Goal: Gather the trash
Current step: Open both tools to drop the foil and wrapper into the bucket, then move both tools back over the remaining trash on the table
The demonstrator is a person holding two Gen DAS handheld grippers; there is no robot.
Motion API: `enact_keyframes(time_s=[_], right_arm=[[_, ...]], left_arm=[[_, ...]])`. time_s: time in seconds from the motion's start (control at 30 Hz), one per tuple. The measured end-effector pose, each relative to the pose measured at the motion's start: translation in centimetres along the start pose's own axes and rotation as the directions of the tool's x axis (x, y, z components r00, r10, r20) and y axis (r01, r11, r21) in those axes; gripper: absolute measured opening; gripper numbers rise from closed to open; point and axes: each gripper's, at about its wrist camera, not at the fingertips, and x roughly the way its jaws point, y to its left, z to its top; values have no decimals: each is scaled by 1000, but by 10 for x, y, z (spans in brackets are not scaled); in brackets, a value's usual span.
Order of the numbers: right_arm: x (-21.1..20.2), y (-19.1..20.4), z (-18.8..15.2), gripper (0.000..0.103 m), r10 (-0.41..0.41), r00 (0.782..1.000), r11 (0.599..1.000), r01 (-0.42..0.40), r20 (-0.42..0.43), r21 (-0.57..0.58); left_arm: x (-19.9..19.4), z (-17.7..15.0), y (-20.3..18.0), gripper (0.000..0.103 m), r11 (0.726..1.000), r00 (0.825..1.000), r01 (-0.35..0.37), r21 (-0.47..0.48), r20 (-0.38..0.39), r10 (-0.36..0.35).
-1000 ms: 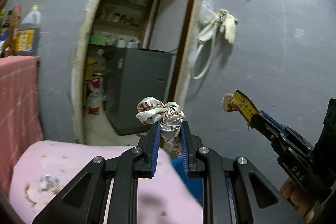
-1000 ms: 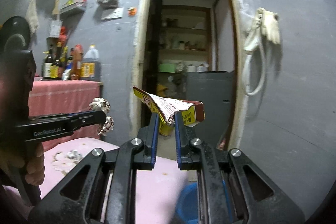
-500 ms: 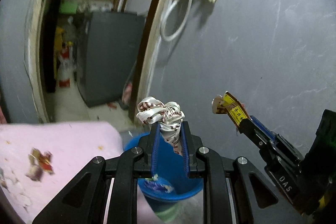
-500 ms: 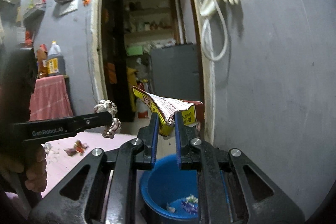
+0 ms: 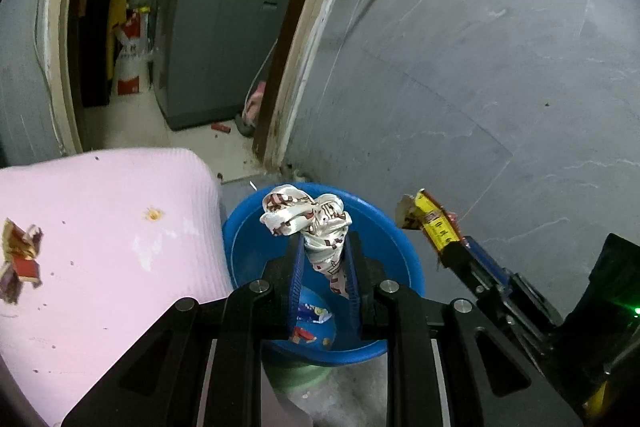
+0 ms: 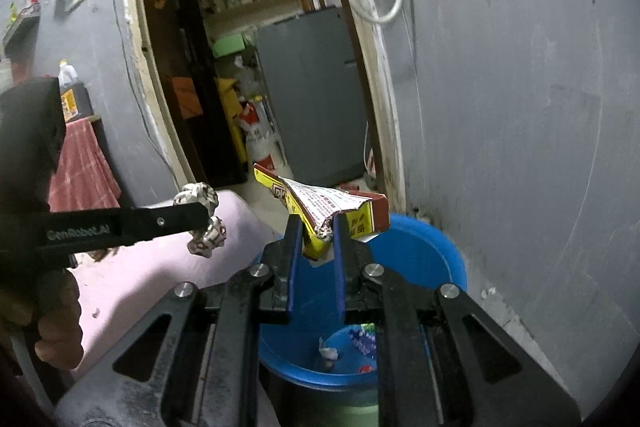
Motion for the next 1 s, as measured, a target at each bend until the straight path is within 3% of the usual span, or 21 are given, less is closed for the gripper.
enact_keyframes(time_s=[0.17,0.4,0.53,0.7,0.8,0.87,1.0], right_arm=[[16,-8,-6,17,-5,999,999,7,-50,31],[21,-9,-7,21,-7,998,999,9,-66,39],[14,-6,-2,27,-13,999,999,14,-44,30],[-1,3,9,40,-20,1000,1000,20,2,16],[-14,11,18,50,-21,999,1000,21,39,3],[-24,18,26,56,-18,997,1000,18,69,-4],[-42,31,38,74,0,993,1000,1,121,-9]], left_arm=[[15,-6,8,35,999,999,-33,-37,-35,32],[11,-7,17,36,997,999,-32,-64,-32,30],[-1,-8,16,44,998,999,-34,-57,7,34],[-26,-5,18,51,997,997,-38,-63,63,42],[-47,-2,22,62,997,993,-47,-57,109,53],[-62,1,23,76,997,987,-62,-56,143,70],[-97,6,29,85,995,970,-82,-58,225,93]])
